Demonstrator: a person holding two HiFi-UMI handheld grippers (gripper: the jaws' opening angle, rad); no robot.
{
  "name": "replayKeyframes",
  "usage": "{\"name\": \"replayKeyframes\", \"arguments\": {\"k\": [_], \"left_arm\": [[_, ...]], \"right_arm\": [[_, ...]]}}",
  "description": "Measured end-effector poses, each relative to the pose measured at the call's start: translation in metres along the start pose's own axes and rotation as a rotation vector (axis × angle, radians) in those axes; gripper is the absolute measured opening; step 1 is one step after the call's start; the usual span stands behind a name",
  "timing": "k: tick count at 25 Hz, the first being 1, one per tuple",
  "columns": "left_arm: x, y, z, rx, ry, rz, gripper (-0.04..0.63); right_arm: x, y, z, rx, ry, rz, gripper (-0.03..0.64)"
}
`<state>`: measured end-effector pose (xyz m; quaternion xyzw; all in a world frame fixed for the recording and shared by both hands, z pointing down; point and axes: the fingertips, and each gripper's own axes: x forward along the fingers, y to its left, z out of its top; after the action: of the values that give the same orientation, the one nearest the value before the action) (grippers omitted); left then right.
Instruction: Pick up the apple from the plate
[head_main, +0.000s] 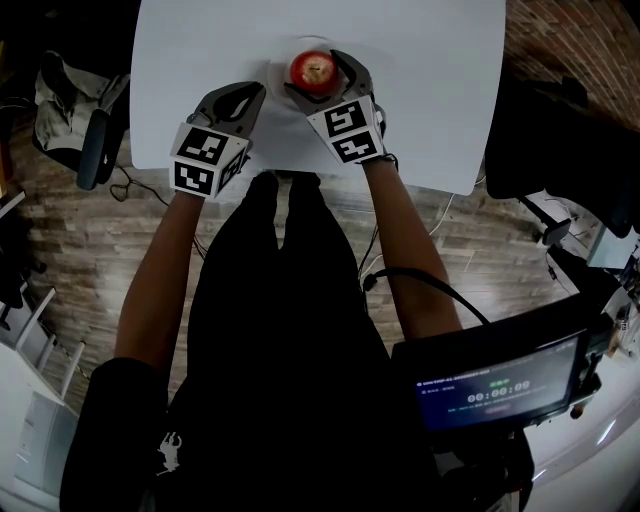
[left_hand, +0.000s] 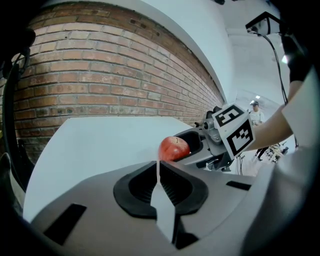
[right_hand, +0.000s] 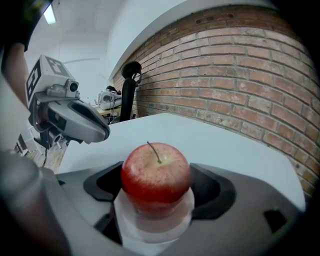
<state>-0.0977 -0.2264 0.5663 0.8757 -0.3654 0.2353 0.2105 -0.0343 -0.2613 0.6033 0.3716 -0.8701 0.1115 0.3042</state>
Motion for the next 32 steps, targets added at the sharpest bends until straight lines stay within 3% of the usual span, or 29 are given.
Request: {"name": "replayKeyframes", "arguments": {"k": [19,32], "left_arm": [[-0.009,0.000,0.014,0.017,-0.028,0.017,0.008],[-0.015,-0.013,0.058,0.020,-0.097,0.015,0.008]], "right_arm": [[-0.014,0.005,0.018,-0.006,-0.037,0.012,0.390],[-0.066,-0.016,0.047,0.059,-0.108,-0.032,0.390]]}}
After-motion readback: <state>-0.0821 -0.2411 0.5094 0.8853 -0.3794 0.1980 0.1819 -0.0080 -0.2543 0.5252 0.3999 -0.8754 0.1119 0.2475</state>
